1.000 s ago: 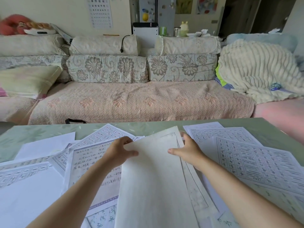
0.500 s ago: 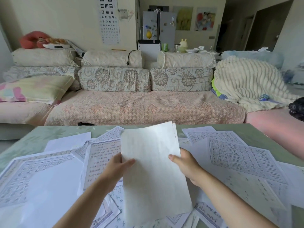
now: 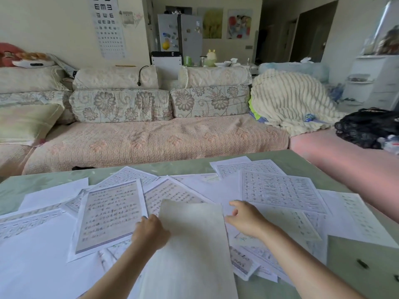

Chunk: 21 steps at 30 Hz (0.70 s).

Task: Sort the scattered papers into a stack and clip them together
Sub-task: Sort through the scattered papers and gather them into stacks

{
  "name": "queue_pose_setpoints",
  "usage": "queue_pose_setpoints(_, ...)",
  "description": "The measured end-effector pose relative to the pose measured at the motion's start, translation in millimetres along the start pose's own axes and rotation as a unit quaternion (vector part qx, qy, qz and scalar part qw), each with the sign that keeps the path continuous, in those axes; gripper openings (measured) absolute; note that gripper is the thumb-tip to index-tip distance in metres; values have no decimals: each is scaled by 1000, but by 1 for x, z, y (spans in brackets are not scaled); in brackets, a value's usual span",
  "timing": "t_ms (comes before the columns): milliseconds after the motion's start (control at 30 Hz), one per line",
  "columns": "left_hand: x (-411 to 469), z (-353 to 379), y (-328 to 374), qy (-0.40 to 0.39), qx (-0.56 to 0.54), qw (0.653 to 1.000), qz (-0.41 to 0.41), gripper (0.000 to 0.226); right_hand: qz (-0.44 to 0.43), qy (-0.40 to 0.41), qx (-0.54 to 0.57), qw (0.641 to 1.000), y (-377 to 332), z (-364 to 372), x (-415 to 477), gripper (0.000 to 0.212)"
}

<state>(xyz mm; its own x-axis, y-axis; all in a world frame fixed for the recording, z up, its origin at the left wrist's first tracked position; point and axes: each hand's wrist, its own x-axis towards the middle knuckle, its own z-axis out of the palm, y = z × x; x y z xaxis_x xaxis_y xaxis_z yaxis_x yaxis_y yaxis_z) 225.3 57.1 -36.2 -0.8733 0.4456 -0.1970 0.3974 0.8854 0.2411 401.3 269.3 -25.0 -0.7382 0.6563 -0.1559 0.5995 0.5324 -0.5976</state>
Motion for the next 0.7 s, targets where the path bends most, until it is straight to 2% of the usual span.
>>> queue_pose_setpoints(100, 6, -1, 22, 46, 15, 999, 4, 70, -23, 43, -43, 998, 26, -20, 11, 46)
queue_pose_setpoints(233, 19, -2, 81, 74, -65, 989, 106, 58, -24, 110, -99, 989, 61, -43, 29, 41)
queue_pose_setpoints(300, 25, 2, 116, 73, -77, 981, 163, 49, -11, 118, -135, 984, 78, -50, 38, 48)
queue_pose_setpoints(367, 31, 9, 150, 59, -63, 970, 227, 45, 12, 117, -170, 978, 91, -52, 48, 63)
queue_pose_setpoints(433, 34, 16, 178, 31, -34, 960, 275, 48, 38, 100, -182, 978, 101, -51, 56, 81)
queue_pose_setpoints(500, 37, 25, 199, 12, -4, 952, 307, 51, 48, 82, -183, 978, 109, -46, 62, 90)
queue_pose_setpoints(567, 37, 32, 213, 4, 16, 942, 336, 56, 29, 98, -198, 975, 114, -41, 66, 85)
queue_pose_setpoints(700, 40, 44, 222, -7, 43, 921, 386, 68, -56, 161, -227, 959, 112, -41, 64, 64)
